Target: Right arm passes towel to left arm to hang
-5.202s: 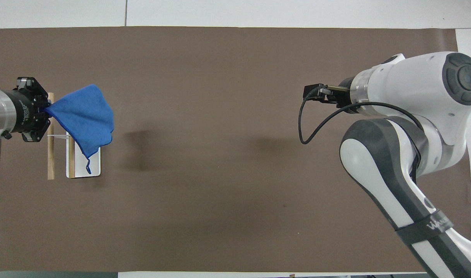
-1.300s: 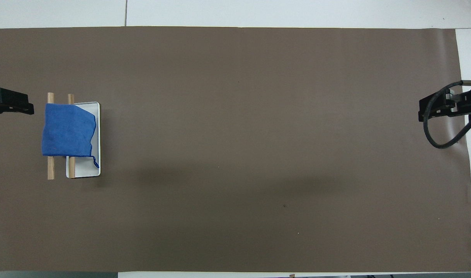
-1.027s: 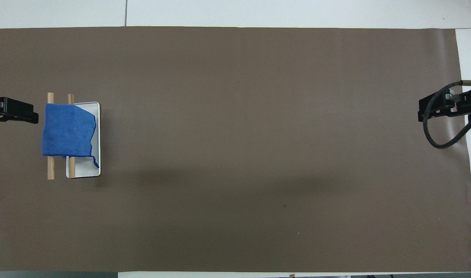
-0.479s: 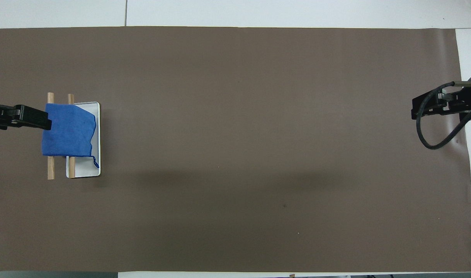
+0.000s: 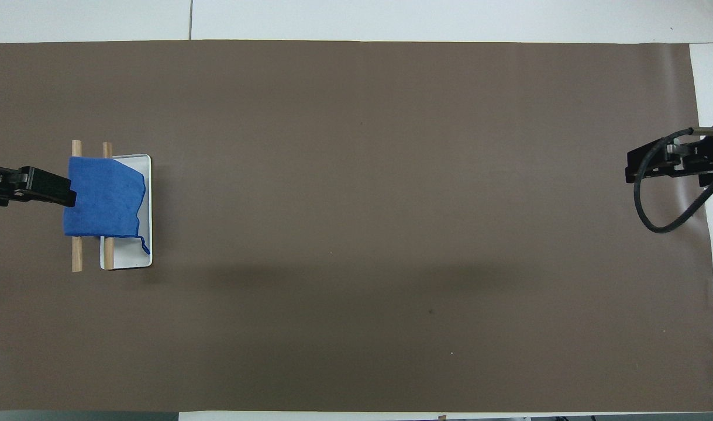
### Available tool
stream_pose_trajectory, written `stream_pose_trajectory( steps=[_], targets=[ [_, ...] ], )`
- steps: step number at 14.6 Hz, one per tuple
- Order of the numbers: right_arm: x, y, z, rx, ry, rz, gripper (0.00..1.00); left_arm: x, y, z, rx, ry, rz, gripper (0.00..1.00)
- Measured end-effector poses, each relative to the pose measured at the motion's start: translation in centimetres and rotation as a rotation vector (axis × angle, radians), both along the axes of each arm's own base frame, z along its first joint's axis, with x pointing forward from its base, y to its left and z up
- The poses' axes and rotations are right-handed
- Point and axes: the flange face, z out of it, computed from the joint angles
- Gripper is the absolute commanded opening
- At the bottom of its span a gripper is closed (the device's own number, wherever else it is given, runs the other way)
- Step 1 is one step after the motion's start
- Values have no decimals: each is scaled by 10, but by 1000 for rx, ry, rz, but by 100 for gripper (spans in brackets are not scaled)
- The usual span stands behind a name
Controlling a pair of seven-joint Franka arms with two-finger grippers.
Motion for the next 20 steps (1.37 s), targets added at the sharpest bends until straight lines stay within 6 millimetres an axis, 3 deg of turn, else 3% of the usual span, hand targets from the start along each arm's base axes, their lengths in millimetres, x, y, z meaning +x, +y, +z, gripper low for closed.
stream_pose_trajectory(
  steps=[20],
  targets=[
    [0, 0, -1, 0, 2, 0, 100, 1, 5, 6, -3, -18, 8, 100]
  ],
)
